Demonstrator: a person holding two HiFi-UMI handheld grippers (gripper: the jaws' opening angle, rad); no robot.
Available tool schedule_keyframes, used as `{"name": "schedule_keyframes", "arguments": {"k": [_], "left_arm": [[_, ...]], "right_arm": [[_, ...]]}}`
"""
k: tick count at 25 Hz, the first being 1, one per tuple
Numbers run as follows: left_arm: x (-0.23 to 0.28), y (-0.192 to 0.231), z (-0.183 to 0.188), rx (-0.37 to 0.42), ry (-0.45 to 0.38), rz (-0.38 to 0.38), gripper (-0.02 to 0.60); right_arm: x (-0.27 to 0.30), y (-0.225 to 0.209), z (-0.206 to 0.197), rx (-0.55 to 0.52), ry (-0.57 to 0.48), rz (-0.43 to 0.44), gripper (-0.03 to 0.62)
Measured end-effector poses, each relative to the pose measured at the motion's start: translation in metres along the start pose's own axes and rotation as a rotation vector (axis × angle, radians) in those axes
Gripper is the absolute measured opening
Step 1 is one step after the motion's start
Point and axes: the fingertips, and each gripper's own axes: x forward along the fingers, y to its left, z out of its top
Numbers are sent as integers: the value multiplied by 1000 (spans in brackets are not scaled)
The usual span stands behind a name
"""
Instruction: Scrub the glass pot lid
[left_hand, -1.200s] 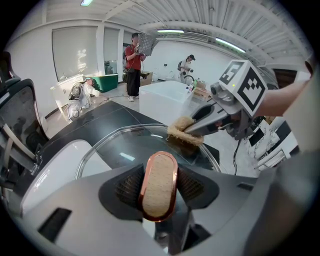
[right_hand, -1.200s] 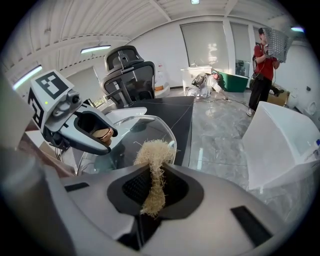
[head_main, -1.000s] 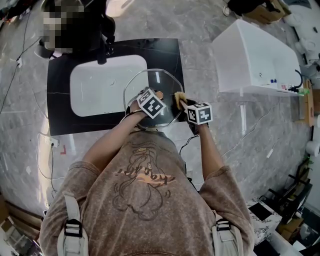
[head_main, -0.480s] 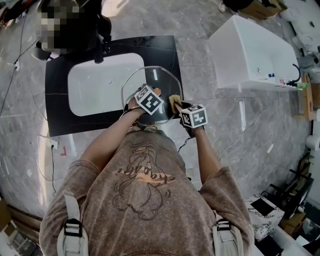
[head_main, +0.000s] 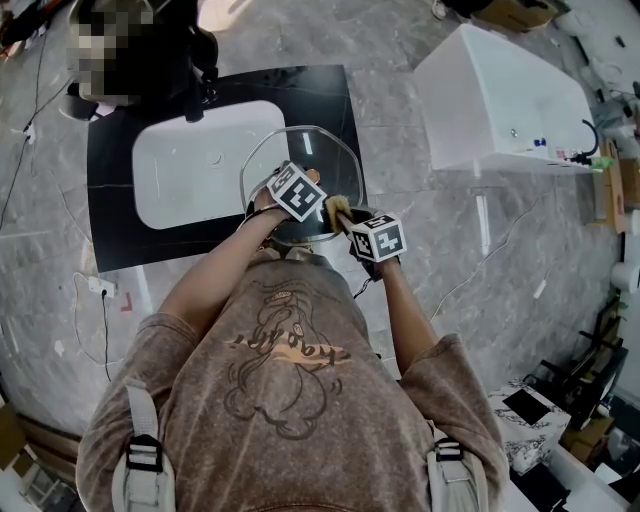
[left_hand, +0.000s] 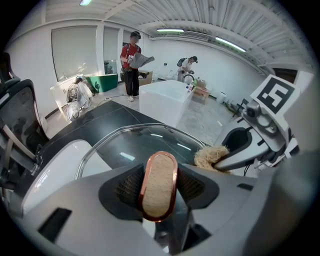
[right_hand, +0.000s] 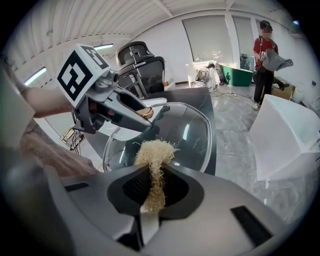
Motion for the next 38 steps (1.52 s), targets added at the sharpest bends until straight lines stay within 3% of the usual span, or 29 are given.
{"name": "schedule_keyframes", "arguments": {"k": [18, 34, 38], "left_arm": [[0, -1, 0, 21, 14, -4, 206], [-5, -9, -9, 197, 52, -68, 181], [-5, -9, -10, 209, 52, -70, 181]], "right_arm": [[6, 34, -9, -13, 26, 70, 49], [5, 42, -9, -53, 56, 168, 49], [7, 44, -7, -61, 58, 182, 49]]}}
